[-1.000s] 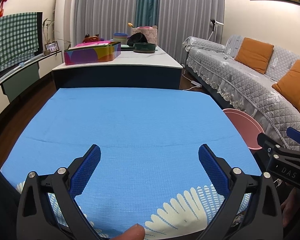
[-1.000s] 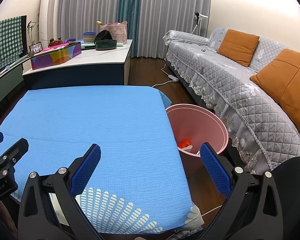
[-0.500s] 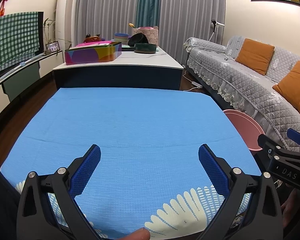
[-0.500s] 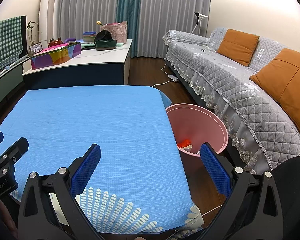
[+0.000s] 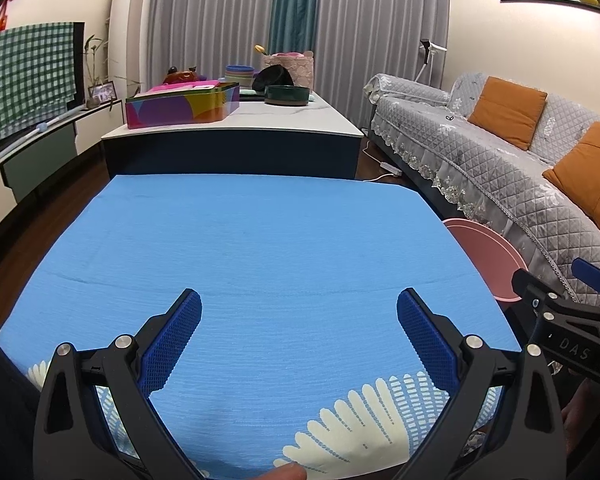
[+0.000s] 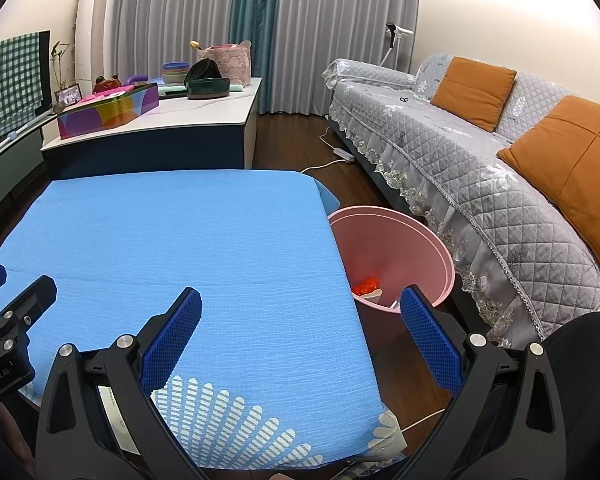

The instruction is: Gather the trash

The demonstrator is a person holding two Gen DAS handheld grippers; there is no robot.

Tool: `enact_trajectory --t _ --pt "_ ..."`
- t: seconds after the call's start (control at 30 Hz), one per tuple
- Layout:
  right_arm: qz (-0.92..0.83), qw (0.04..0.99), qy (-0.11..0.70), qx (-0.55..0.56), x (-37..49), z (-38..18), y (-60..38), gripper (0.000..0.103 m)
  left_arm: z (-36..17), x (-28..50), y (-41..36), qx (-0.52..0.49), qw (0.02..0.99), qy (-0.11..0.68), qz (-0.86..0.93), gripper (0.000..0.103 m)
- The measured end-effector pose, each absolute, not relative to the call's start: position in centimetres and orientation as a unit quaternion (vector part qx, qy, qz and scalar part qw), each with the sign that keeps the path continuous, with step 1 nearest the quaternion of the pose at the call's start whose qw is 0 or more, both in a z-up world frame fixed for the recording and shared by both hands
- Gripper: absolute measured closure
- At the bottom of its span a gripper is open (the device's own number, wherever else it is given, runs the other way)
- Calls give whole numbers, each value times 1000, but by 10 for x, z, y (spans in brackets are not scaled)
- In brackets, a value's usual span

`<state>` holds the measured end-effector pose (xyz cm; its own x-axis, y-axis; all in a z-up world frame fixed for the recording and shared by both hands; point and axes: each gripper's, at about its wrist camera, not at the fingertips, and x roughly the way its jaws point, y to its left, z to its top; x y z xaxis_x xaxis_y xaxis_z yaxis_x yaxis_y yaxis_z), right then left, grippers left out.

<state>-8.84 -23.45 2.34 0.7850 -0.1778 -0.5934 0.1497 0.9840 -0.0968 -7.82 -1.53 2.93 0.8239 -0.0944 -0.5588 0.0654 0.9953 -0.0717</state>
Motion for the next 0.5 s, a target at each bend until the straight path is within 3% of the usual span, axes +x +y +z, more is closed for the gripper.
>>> enact_trajectory --t 0.5 --pt "-85 945 315 -23 -89 24 -234 5 28 -80 -12 -27 955 294 -42 8"
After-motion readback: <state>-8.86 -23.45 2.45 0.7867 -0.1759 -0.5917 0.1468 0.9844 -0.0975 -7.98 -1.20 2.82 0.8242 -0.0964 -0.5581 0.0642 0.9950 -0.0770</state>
